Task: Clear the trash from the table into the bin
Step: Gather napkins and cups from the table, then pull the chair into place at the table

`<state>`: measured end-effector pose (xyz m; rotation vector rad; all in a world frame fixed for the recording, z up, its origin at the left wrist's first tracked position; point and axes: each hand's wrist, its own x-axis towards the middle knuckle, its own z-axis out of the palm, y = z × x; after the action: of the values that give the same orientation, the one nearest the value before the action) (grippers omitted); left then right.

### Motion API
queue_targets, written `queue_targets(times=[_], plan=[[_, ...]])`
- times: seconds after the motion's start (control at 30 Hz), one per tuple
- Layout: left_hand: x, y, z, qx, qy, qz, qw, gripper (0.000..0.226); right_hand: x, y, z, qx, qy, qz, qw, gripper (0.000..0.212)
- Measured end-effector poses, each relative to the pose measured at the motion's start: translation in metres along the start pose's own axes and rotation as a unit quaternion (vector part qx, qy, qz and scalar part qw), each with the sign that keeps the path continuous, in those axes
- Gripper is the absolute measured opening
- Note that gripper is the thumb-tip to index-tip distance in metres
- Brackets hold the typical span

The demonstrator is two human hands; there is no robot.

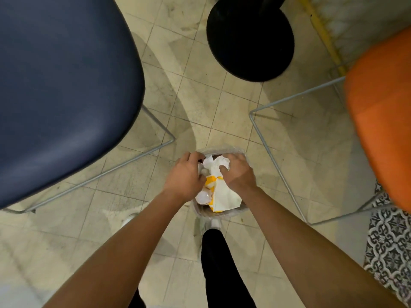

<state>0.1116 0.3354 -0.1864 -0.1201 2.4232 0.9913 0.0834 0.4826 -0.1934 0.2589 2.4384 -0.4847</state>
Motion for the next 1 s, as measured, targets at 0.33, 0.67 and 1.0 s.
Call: queue_targets(times=[0.33,0.67,1.0], plan=[[-0.032,0.036,-0.091,0.052,-0.017,0.099,0.994,0.049,-0.061,-0.062,-0.065,0.057,0.100,0.006,0.993,0.032],[-0.077,0.105,-0.193,0.130,0.010,0.215,0.968,0.049,-0.148,-0.116,-0.147,0.096,0.210,0.038,0.972,0.034],[-0.147,0.162,-0.258,0.188,0.083,0.260,0.943,0.048,-0.245,-0.146,-0.214,0.104,0.281,0.040,0.953,0.037]])
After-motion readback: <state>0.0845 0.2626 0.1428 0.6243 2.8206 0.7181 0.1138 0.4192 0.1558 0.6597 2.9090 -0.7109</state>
